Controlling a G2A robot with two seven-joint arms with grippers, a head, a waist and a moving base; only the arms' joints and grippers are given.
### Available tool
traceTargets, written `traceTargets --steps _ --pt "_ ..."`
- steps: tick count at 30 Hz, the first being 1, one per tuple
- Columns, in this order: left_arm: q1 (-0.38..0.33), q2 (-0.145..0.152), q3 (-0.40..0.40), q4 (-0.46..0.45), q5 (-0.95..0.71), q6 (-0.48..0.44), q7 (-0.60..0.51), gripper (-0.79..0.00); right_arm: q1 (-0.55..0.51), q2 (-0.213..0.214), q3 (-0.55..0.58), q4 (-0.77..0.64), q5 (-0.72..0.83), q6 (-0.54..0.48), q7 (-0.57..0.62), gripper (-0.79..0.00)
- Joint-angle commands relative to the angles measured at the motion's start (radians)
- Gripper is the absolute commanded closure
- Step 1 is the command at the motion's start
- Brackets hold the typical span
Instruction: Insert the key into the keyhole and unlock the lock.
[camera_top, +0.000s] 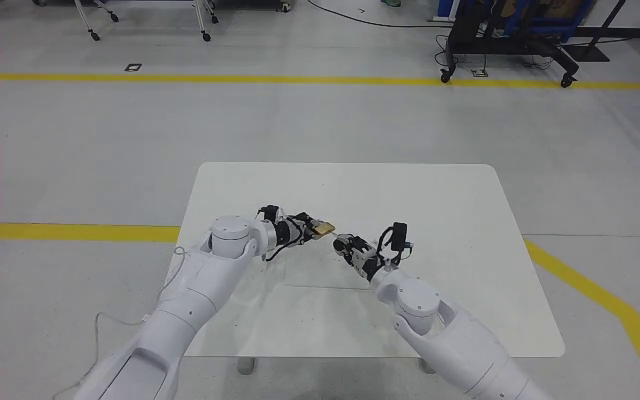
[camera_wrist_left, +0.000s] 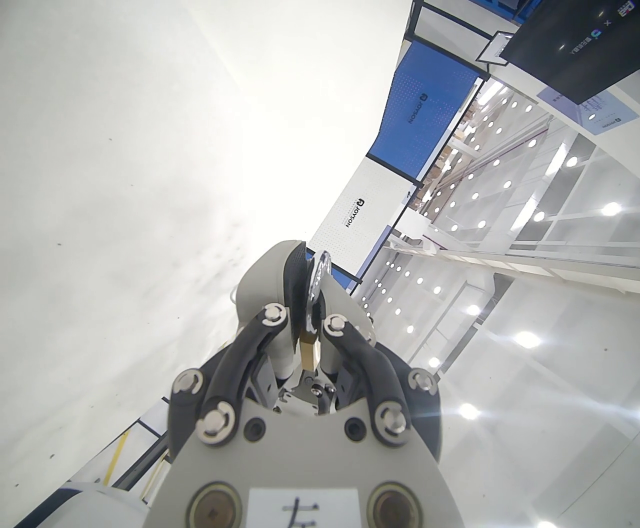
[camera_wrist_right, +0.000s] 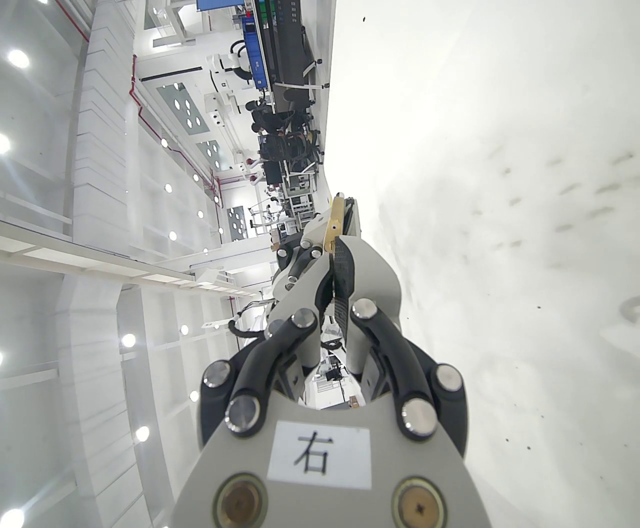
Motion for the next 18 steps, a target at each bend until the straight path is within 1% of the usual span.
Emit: traceTargets --steps 1,7,18 --pt "0.000 -0.001 0.000 0.000 0.007 0.000 0.000 0.000 0.001 -0.004 0.001 0.004 -0.002 0.004 0.005 0.000" --pt "0.001 -0.004 -0.001 0.001 0.016 -0.002 -0.005 0.000 0.004 -0.015 0.002 0.017 -0.005 0.019 0.028 0.000" --pt "0.004 -0.005 0.002 -0.014 0.069 -0.045 -0.016 0.000 -0.005 -0.031 0.022 0.022 -0.017 0.020 0.032 0.000"
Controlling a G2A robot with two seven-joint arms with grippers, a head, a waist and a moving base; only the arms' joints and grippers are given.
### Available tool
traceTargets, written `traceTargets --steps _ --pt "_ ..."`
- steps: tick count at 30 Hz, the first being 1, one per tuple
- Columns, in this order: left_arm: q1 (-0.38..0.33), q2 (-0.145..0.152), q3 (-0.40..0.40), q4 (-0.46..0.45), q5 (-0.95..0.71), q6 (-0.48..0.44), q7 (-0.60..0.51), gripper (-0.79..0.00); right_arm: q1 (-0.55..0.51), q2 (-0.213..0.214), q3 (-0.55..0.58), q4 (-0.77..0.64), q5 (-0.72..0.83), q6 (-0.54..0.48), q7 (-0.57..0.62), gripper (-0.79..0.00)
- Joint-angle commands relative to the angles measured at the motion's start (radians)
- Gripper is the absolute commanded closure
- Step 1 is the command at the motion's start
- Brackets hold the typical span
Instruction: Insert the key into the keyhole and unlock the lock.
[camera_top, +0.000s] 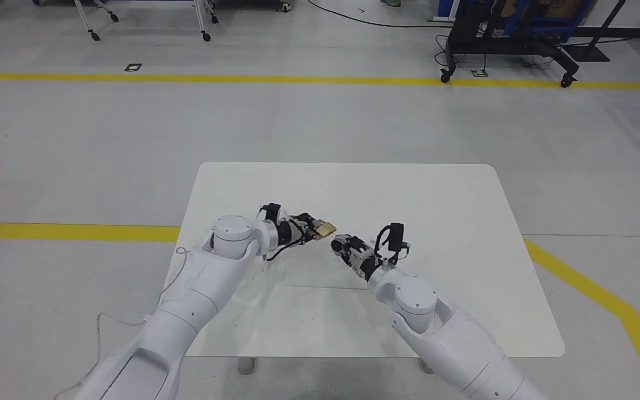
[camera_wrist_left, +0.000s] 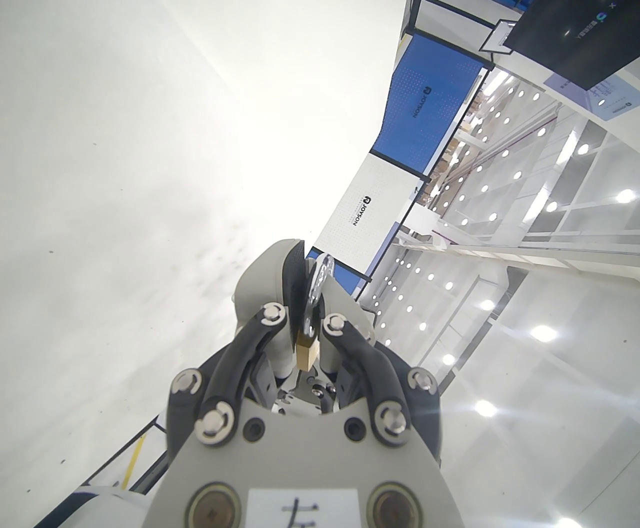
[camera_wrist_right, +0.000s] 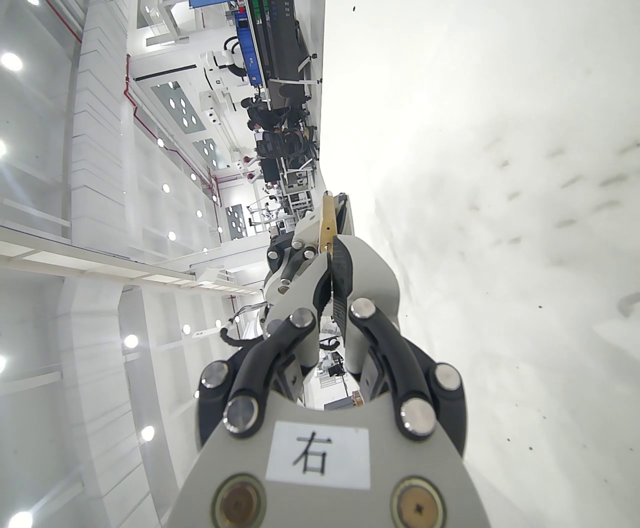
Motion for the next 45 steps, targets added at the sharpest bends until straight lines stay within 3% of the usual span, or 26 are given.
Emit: traceTargets --steps 1,14,15,16,24,26,33,35,37,45 --pt "0.002 0.000 0.003 -0.006 0.020 -0.016 0.000 0.000 0.001 -0.003 0.001 0.001 -0.006 0.003 0.001 0.000" --pt "0.013 -0.004 0.001 -0.017 0.045 -0.029 -0.014 0.000 0.016 -0.025 0.000 0.020 -0.064 0.019 0.006 0.000" --pt "0.014 -0.004 0.000 -0.017 0.043 -0.028 -0.015 0.000 0.016 -0.027 0.000 0.021 -0.068 0.013 0.008 -0.114" --pt "0.014 -0.004 -0.003 -0.016 0.039 -0.029 -0.016 0.000 0.015 -0.028 0.002 0.022 -0.071 0.006 0.009 -0.175" --pt "0.026 -0.005 -0.031 -0.026 0.015 -0.051 0.005 0.000 -0.019 -0.030 0.046 0.006 -0.061 -0.062 0.058 -0.277" --pt "0.031 -0.005 -0.034 -0.034 0.017 -0.064 0.007 0.000 -0.028 -0.029 0.059 0.006 -0.053 -0.068 0.079 -0.351" --pt "0.050 0.000 -0.054 -0.066 0.055 -0.137 0.047 0.000 -0.068 -0.024 0.122 -0.005 0.019 -0.135 0.185 -0.308" --pt "0.060 0.002 -0.060 -0.082 0.071 -0.168 0.065 0.000 -0.076 -0.024 0.140 0.000 0.066 -0.149 0.235 -0.225" --pt "0.070 0.003 -0.065 -0.099 0.084 -0.196 0.075 0.000 -0.080 -0.024 0.157 0.011 0.100 -0.153 0.271 -0.197" --pt "0.101 0.009 -0.086 -0.139 0.116 -0.246 0.086 0.000 -0.056 -0.032 0.167 0.064 0.156 -0.136 0.356 -0.182"
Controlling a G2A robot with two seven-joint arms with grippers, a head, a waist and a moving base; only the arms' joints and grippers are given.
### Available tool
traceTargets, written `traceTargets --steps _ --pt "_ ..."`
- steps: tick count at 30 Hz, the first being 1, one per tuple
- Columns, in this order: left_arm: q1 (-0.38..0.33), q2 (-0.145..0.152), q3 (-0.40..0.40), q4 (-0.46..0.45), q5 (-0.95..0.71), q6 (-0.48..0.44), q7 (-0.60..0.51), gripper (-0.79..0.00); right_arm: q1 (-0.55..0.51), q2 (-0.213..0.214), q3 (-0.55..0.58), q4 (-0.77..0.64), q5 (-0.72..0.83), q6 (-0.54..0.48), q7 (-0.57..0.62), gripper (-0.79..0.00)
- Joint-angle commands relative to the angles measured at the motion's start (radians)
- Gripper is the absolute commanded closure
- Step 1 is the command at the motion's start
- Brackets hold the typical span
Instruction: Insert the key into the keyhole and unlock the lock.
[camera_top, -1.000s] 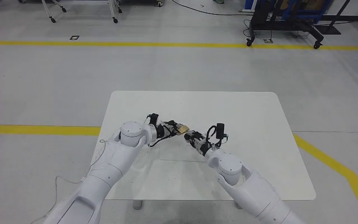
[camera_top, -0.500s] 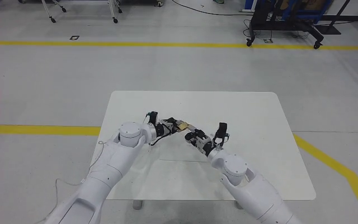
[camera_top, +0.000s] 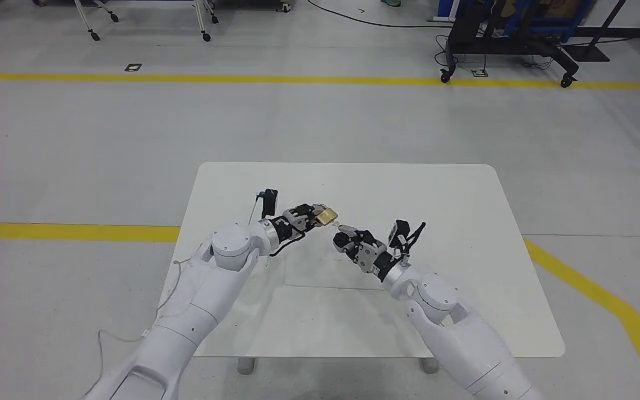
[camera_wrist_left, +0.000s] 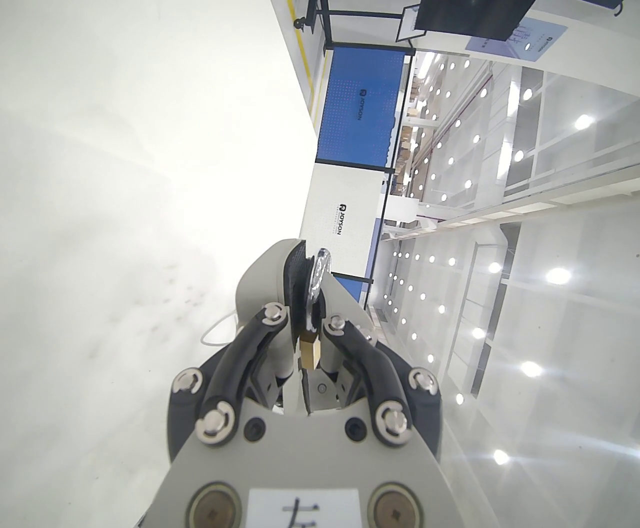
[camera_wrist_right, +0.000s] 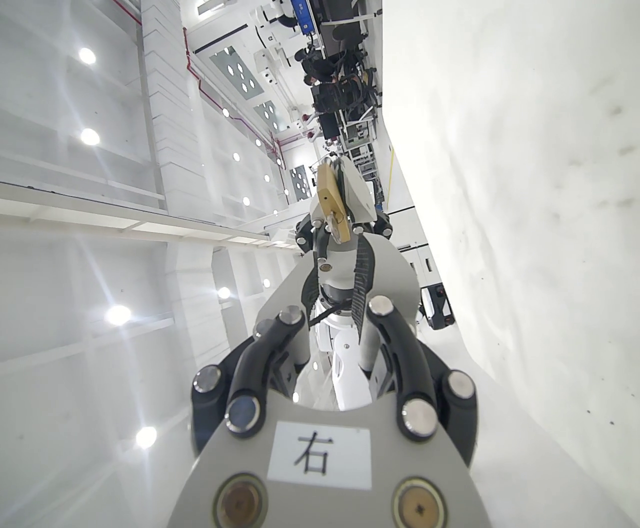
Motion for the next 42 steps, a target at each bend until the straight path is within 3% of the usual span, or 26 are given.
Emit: traceTargets --steps 1,4,14,19,22,23,28,42 --pt "0.003 0.001 -0.004 -0.004 0.002 0.005 -0.002 0.000 0.009 -0.003 -0.002 0.013 0.006 -0.003 0.009 -0.182" --pt "0.006 0.001 -0.007 -0.009 0.009 0.008 -0.002 0.000 0.022 -0.009 -0.003 0.030 0.010 -0.007 0.002 -0.240" --pt "0.011 -0.001 -0.013 -0.017 0.024 -0.017 -0.014 0.000 0.047 -0.024 -0.004 0.066 0.038 -0.005 0.003 -0.252" --pt "0.014 -0.002 -0.016 -0.023 0.034 -0.041 -0.018 0.000 0.055 -0.030 -0.004 0.083 0.061 0.006 0.024 -0.163" --pt "0.019 -0.003 -0.014 -0.028 0.040 -0.053 -0.023 0.000 0.059 -0.035 0.002 0.094 0.096 0.010 0.040 -0.015" --pt "0.020 -0.004 -0.013 -0.029 0.043 -0.055 -0.024 0.000 0.060 -0.036 0.005 0.097 0.109 0.011 0.049 0.000" --pt "0.022 -0.005 -0.010 -0.032 0.058 -0.076 -0.032 0.000 0.062 -0.041 0.022 0.113 0.183 0.039 0.088 0.000" --pt "0.072 0.005 -0.054 -0.097 0.111 -0.262 -0.011 0.000 0.077 -0.047 0.100 0.180 0.492 0.231 0.270 0.000"
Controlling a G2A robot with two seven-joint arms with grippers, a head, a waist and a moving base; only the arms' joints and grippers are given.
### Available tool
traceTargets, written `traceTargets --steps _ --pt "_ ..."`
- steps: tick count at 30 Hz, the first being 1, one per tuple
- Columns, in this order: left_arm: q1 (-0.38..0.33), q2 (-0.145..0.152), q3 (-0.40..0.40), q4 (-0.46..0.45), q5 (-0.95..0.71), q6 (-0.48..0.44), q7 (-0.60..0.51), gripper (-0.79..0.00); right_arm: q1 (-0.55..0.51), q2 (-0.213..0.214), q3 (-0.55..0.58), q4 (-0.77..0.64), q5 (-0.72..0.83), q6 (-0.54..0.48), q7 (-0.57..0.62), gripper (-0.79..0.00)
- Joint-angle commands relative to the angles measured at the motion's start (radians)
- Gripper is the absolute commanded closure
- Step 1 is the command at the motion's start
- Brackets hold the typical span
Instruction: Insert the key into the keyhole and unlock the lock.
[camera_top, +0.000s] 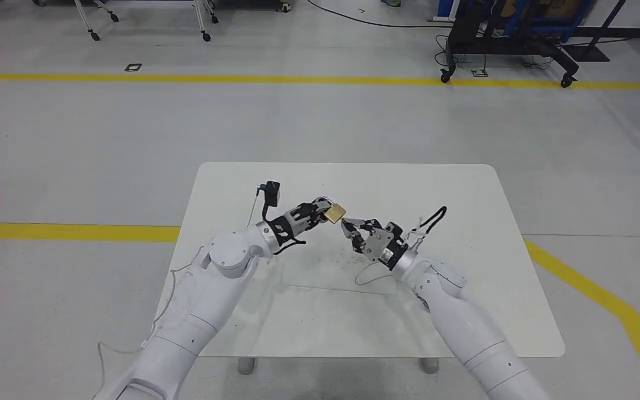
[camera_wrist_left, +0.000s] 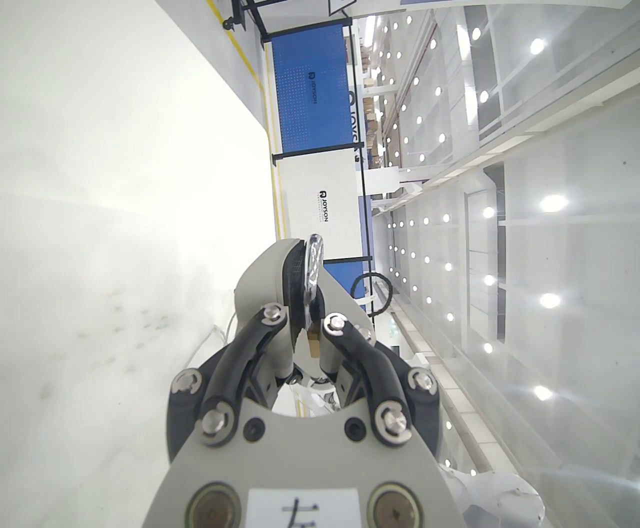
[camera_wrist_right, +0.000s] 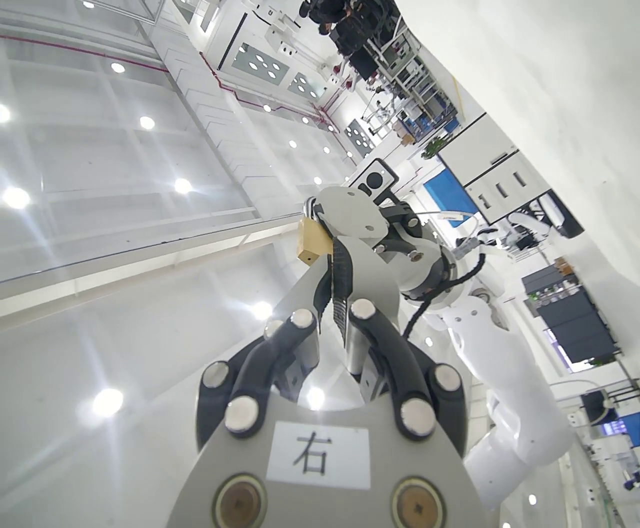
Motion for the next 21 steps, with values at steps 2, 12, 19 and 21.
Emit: traceTargets --steps 2,12,19,21 --pt "0.010 0.003 -0.012 -0.012 0.008 -0.020 0.004 0.000 0.008 0.002 0.008 0.010 0.011 0.041 0.030 0.000" --pt "0.021 0.004 -0.031 -0.024 0.005 -0.014 0.015 0.000 -0.004 0.007 0.013 -0.026 -0.162 -0.086 0.020 -0.462" --pt "0.001 -0.001 -0.023 0.002 -0.010 0.077 0.007 0.000 -0.055 0.015 0.010 -0.068 -0.508 -0.383 -0.085 -0.785" --pt "-0.007 -0.003 -0.014 0.011 0.001 0.104 0.003 0.000 -0.069 0.013 0.000 -0.080 -0.578 -0.444 -0.133 -0.723"
